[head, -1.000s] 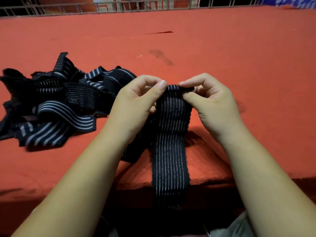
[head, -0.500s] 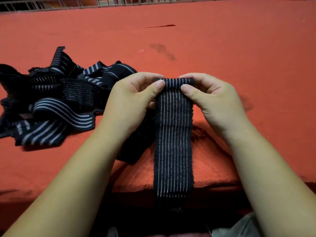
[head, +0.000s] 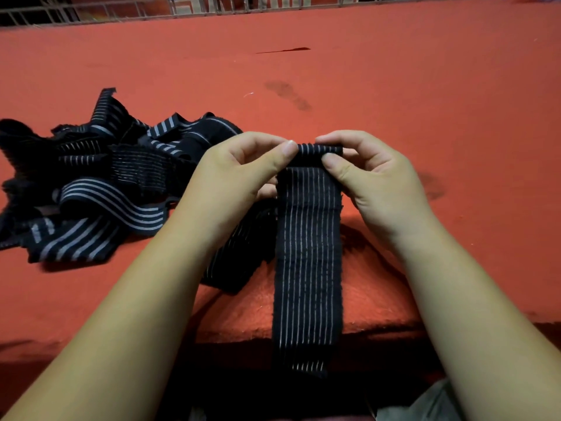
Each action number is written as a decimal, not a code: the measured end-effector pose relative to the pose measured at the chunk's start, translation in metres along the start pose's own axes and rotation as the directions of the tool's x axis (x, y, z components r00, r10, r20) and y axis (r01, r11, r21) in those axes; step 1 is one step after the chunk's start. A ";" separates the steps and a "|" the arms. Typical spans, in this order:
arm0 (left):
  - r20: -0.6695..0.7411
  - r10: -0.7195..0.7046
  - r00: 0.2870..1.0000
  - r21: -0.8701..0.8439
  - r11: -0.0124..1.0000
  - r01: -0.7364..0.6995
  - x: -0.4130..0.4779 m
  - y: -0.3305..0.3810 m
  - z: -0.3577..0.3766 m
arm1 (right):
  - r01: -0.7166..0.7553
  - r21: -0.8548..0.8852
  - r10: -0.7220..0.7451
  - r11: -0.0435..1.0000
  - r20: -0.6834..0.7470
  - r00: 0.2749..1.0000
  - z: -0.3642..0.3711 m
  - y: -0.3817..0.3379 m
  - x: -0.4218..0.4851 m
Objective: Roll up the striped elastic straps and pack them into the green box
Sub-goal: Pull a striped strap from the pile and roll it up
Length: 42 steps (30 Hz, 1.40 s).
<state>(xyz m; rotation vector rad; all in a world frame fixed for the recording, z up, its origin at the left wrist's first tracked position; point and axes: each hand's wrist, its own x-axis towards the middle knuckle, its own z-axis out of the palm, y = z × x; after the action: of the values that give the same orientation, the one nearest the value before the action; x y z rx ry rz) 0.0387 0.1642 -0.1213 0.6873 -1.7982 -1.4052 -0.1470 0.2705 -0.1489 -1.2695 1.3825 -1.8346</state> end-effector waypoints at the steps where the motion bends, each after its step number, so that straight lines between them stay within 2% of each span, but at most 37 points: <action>1: -0.012 -0.002 1.000 -0.003 1.000 0.002 0.000 -0.001 0.000 | -0.001 0.002 0.001 1.000 0.010 1.000 -0.001 0.000 0.000; 3: -0.023 0.007 1.000 -0.016 1.000 -0.007 0.001 -0.002 0.000 | -0.011 0.017 0.010 1.000 0.030 1.000 -0.001 0.000 0.000; 6: -0.026 -0.005 1.000 -0.037 0.999 0.004 0.002 -0.003 0.000 | -0.044 0.020 0.045 0.999 -0.012 0.999 -0.001 0.000 0.002; 10: -0.121 -0.014 0.993 -0.005 1.000 0.014 -0.001 -0.001 0.004 | 0.011 -0.147 -0.015 0.989 -0.024 1.000 -0.002 0.003 0.003; 16: -0.143 -0.034 0.989 -0.056 0.998 0.026 -0.004 -0.002 0.008 | 0.051 -0.210 -0.066 0.976 -0.065 0.996 0.001 0.003 0.003; 21: -0.131 0.007 0.991 -0.031 0.999 -0.011 -0.001 -0.006 0.003 | 0.015 -0.209 -0.021 0.978 -0.026 0.999 0.000 0.000 0.002; 25: -0.093 0.050 0.994 0.012 0.999 -0.049 0.000 -0.007 0.001 | -0.043 -0.134 0.035 0.990 -0.064 0.997 0.004 -0.001 0.001; 33: -0.050 -0.061 0.997 -0.083 0.995 0.056 0.002 -0.003 0.002 | -0.014 -0.010 0.013 1.000 -0.058 0.998 0.002 0.001 0.000; 38: -0.060 -0.036 0.998 -0.071 0.997 0.032 0.003 -0.006 -0.001 | -0.017 -0.049 0.014 0.999 -0.051 0.999 0.003 0.003 0.003; 42: -0.095 -0.010 0.995 -0.035 0.999 0.006 0.004 -0.008 -0.003 | -0.014 -0.216 0.011 0.976 -0.013 1.000 -0.001 0.003 0.004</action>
<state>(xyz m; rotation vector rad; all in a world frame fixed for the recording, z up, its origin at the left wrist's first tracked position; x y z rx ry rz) 0.0386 0.1574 -0.1277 0.7316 -1.6949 -1.3827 -0.1499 0.2664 -0.1505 -1.3536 1.6286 -1.7220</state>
